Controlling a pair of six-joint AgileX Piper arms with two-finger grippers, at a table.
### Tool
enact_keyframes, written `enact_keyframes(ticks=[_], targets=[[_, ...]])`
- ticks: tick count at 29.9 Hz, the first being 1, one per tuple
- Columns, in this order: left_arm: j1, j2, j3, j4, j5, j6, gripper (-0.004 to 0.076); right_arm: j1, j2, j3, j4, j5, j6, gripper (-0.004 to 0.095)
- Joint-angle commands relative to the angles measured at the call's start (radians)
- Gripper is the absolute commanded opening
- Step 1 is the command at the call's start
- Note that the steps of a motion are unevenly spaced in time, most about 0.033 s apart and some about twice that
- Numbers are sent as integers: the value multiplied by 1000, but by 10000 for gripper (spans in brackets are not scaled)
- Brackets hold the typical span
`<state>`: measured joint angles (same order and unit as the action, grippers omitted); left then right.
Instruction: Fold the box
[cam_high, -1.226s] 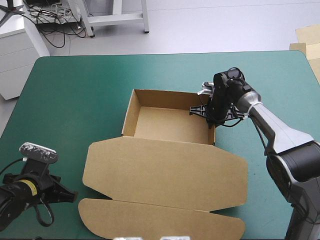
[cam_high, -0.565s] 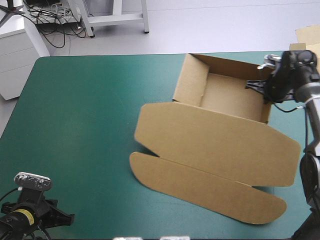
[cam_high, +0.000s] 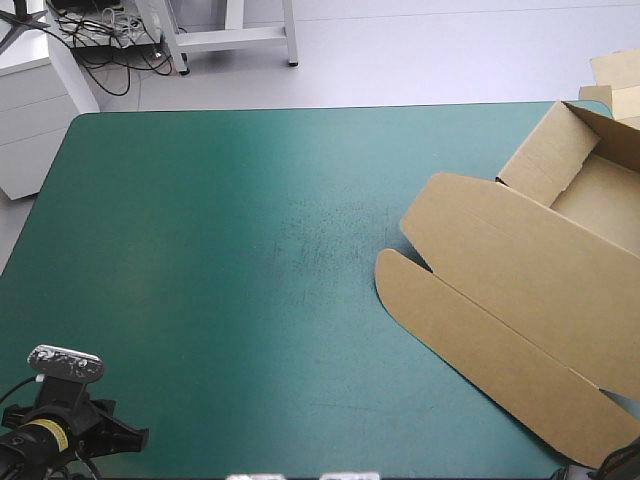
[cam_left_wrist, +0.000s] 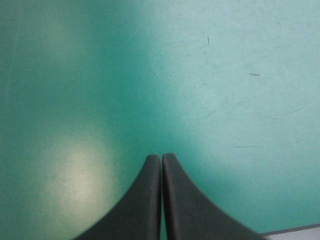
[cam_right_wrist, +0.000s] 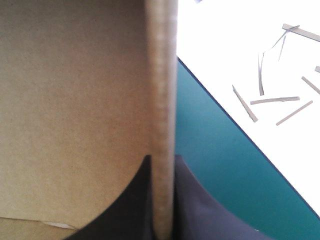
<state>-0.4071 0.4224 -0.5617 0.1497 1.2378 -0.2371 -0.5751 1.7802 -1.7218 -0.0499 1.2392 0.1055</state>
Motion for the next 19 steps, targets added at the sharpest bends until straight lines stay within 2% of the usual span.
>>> enact_keyframes(ticks=[1, 7, 9, 14, 16, 19], targets=[[-5, 10, -26, 5, -35, -11, -10, -4, -31, -16, -29, 15, -7, 38], [-5, 10, -26, 14, -36, -7, -10, -6, -25, -15, -26, 15, 30, 340], [-5, 10, -26, 23, -36, -1, -10, -6, -31, -15, -55, 15, 30, 394], [-5, 10, -26, 31, -36, -1, -10, -6, -81, -15, -90, 15, 28, 403], [-5, 10, -26, 31, -36, -1, -10, -6, -113, -15, -77, 15, -22, 403], [-5, 10, -26, 31, -37, -1, -10, -6, -181, -15, -17, 15, -181, 403]])
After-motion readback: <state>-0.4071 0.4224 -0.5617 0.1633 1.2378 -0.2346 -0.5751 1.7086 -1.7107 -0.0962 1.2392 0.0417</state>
